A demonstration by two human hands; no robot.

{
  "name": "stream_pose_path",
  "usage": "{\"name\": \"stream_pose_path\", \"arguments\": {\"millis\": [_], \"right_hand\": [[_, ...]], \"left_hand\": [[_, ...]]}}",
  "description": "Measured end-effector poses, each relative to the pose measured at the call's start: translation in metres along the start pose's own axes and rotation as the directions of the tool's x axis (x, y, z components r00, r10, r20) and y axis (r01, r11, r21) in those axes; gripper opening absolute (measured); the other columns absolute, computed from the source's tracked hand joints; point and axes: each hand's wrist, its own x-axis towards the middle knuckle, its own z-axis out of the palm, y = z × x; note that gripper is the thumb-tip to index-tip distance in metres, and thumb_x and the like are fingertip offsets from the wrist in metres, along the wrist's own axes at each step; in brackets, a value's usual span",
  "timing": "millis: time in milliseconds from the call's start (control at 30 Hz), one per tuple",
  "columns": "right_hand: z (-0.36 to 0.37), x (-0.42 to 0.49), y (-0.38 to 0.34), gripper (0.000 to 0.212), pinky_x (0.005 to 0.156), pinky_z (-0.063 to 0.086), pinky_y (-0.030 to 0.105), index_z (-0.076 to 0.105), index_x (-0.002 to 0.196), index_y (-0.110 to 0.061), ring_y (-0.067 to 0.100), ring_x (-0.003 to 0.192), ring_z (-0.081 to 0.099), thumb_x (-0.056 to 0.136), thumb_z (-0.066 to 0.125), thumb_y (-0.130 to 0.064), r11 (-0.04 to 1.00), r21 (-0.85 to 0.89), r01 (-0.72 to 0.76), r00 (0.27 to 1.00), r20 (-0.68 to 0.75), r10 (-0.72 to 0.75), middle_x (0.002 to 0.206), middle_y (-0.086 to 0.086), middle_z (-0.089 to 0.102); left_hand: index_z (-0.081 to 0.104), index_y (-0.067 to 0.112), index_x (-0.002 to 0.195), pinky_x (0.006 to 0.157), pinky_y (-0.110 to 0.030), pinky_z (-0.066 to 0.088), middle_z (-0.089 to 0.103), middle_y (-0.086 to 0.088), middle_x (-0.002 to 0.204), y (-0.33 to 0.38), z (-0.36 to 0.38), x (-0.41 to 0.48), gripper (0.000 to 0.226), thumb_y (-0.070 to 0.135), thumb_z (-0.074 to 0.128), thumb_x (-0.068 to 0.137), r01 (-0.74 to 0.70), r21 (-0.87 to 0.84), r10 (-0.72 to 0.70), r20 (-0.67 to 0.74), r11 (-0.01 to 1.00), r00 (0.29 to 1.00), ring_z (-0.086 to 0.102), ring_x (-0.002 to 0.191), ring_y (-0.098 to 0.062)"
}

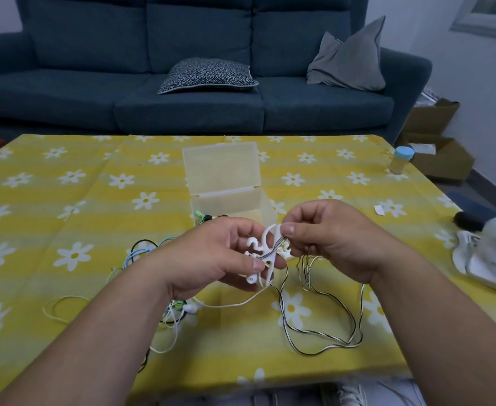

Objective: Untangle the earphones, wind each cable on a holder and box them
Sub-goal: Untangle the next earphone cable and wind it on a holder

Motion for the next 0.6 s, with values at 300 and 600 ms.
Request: {"name": "stream_pose_path", "arguments": {"millis": [300, 600], "right_hand": [[0.0003, 0.0037, -0.0048, 0.010, 0.050, 0.043, 0.019, 0.064, 0.083, -0.005, 0.013, 0.050, 0.047, 0.091, 0.061, 0.000, 0.995, 0.090, 0.048, 0.997, -0.062, -0.042, 0.056, 0.001, 0.052], [0.0022, 0.0082, -0.0031, 0.014, 0.053, 0.044, 0.023, 0.066, 0.085, -0.004, 0.014, 0.052, 0.048, 0.092, 0.057, 0.004, 0.990, 0.112, 0.081, 0.989, -0.131, -0.066, 0.058, 0.005, 0.054]], "left_hand": [[0.068, 0.010, 0.102, 0.078, -0.046, 0.058, 0.061, -0.014, 0.090, -0.0050, -0.0004, 0.0046, 0.022, -0.005, 0.066, 0.086, 0.017, -0.015, -0.019, -0.096, 1.000, 0.995, 0.067, 0.081, -0.024], [0.056, 0.015, 0.107, 0.074, -0.046, 0.056, 0.062, -0.013, 0.090, -0.0025, 0.0004, 0.0054, 0.028, -0.004, 0.064, 0.089, -0.020, -0.013, 0.019, -0.025, 1.000, 0.999, 0.066, 0.082, -0.027]]}}
